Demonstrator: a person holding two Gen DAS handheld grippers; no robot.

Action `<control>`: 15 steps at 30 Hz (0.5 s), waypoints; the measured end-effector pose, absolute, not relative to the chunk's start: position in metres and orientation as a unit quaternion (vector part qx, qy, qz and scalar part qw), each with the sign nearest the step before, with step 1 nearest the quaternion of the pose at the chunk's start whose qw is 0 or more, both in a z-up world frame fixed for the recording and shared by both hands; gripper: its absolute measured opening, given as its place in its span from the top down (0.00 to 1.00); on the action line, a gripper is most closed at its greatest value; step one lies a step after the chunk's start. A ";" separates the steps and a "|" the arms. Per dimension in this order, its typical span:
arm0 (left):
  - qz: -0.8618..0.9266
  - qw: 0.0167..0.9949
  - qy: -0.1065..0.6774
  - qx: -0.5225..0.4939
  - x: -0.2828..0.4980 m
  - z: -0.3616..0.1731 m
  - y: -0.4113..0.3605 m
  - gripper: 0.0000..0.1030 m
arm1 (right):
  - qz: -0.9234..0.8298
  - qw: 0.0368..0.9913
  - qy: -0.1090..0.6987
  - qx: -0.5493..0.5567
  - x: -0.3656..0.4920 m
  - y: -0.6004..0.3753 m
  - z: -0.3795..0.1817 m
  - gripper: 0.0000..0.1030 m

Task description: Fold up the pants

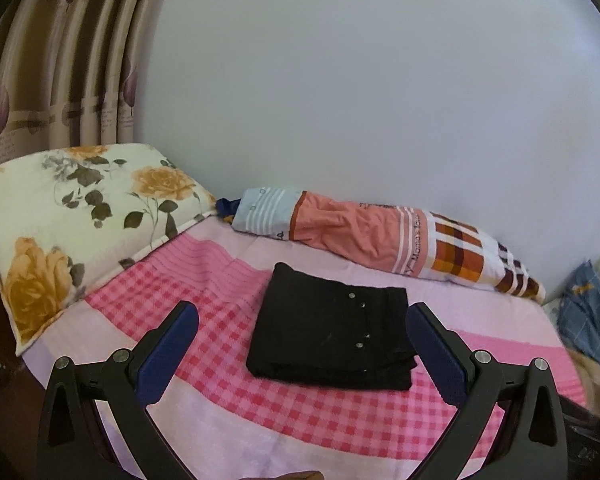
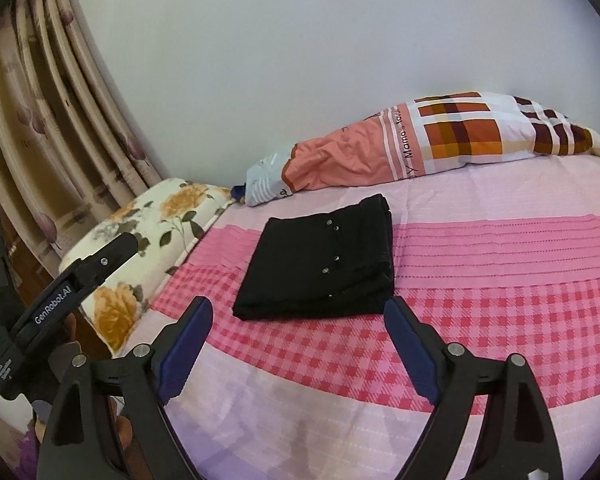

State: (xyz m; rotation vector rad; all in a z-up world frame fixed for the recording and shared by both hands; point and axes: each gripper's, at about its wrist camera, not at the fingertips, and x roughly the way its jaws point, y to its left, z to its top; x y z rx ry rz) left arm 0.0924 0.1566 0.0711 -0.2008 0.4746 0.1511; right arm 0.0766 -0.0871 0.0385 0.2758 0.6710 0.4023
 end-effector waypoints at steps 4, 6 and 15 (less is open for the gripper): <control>0.074 0.964 0.246 -0.067 0.098 0.060 0.147 0.00 | 0.174 0.923 0.326 0.108 0.075 -0.081 0.036 0.17; 0.074 0.964 0.249 -0.059 0.099 0.055 0.144 0.00 | 0.164 0.925 0.327 0.101 0.074 -0.080 0.035 0.17; 0.068 0.963 0.258 -0.038 0.102 0.042 0.132 0.00 | 0.148 0.924 0.339 0.095 0.078 -0.079 0.027 0.17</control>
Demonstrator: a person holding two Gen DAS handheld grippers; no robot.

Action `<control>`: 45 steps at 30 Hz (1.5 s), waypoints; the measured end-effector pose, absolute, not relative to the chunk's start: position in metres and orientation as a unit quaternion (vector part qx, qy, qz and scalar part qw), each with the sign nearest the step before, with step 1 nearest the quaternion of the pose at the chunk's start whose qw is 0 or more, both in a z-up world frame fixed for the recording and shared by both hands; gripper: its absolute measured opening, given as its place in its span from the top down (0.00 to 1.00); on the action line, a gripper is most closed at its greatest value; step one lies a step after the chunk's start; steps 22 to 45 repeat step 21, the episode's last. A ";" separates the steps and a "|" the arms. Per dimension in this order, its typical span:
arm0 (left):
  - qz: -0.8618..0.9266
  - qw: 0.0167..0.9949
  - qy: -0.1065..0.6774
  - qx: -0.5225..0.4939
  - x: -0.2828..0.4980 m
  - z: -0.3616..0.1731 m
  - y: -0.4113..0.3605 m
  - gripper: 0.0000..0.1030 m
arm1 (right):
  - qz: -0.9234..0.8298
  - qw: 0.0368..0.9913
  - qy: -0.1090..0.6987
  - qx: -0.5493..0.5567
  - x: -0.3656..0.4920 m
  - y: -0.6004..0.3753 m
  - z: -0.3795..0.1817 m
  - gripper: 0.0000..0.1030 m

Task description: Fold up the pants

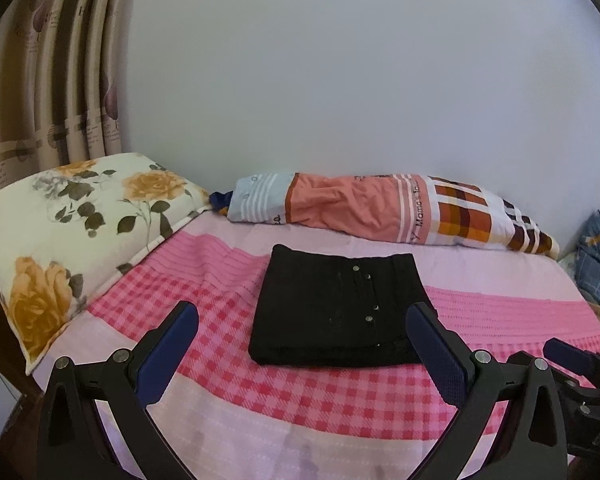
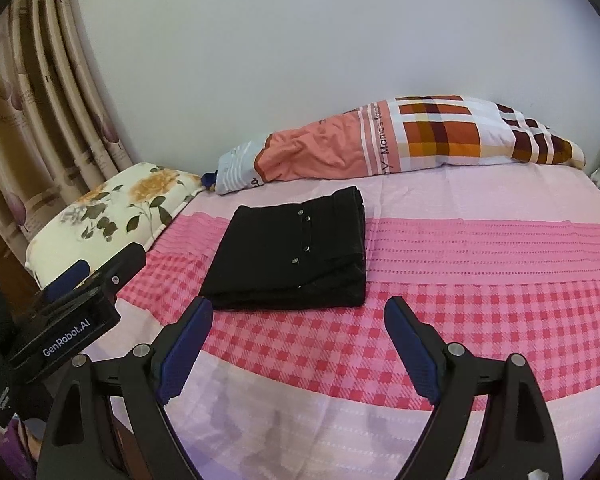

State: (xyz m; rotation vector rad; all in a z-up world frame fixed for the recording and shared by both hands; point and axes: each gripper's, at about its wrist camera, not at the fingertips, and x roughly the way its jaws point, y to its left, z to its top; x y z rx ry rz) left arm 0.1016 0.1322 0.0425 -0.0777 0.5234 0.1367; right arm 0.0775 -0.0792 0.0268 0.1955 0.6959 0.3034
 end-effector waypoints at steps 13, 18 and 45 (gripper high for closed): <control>0.065 0.963 0.261 -0.014 0.106 0.034 0.127 0.00 | 0.146 0.918 0.356 0.099 0.083 -0.077 0.016 0.16; 0.064 0.965 0.255 0.005 0.106 0.032 0.124 0.00 | 0.146 0.914 0.364 0.104 0.087 -0.079 0.012 0.16; 0.059 0.964 0.261 -0.006 0.107 0.034 0.126 0.00 | 0.145 0.913 0.365 0.107 0.088 -0.081 0.011 0.16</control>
